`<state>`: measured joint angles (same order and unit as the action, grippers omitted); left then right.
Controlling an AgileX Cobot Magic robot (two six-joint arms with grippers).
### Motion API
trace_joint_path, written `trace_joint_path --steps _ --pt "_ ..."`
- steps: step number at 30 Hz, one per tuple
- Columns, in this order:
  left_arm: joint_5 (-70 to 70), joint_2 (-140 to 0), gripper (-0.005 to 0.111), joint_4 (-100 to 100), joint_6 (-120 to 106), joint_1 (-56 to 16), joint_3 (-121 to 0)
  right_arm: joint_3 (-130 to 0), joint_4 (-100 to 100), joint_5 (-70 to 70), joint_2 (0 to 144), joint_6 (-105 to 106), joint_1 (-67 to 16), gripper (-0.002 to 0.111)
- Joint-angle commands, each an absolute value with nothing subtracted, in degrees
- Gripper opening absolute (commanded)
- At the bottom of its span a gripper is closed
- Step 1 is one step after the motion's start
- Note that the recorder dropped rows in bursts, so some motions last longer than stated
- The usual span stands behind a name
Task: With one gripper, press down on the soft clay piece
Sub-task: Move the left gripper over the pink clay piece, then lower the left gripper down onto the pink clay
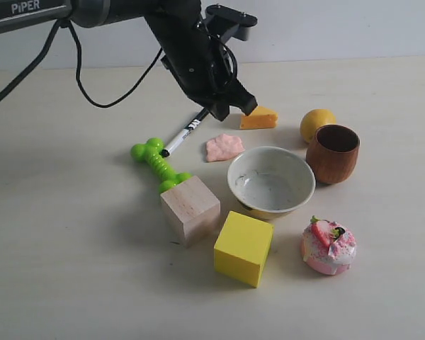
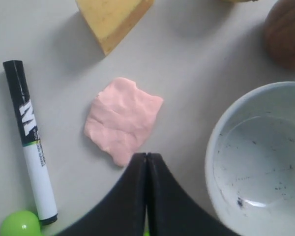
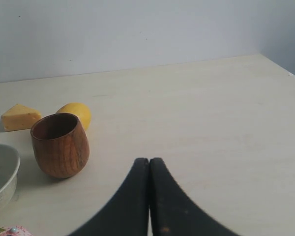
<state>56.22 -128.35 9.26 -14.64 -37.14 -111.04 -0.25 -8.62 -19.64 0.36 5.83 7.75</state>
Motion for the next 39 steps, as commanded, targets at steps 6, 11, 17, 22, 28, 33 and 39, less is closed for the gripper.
trace_joint_path --steps 6,11,17,22,28,33,39 --pt "50.0 -128.63 0.0 8.92 -12.95 -37.22 -111.45 0.0 -8.6 -19.25 0.0 5.93 7.61 0.0" --pt "49.14 -128.63 0.0 8.79 -12.95 -37.22 -111.45 0.0 -8.6 -19.25 0.0 5.93 7.61 0.0" --pt "49.16 -128.63 0.0 8.8 -12.95 -37.22 -111.45 0.0 -8.6 -19.25 0.0 5.93 7.61 0.0" --pt "49.62 -128.63 0.0 9.14 -12.95 -37.22 -111.45 0.0 -8.6 -19.25 0.0 5.93 7.61 0.0" --pt "49.73 -128.63 0.0 9.14 -13.33 -37.22 -111.45 0.0 -8.6 -19.25 0.0 5.93 7.61 0.0" --pt "49.36 -129.08 0.0 9.14 -13.33 -37.22 -111.45 0.0 -8.6 -19.25 0.0 5.93 7.61 0.0" --pt "48.69 -130.85 0.0 9.14 -13.1 -38.22 -111.45 0.0 -8.6 -19.25 0.0 5.93 7.61 0.0"
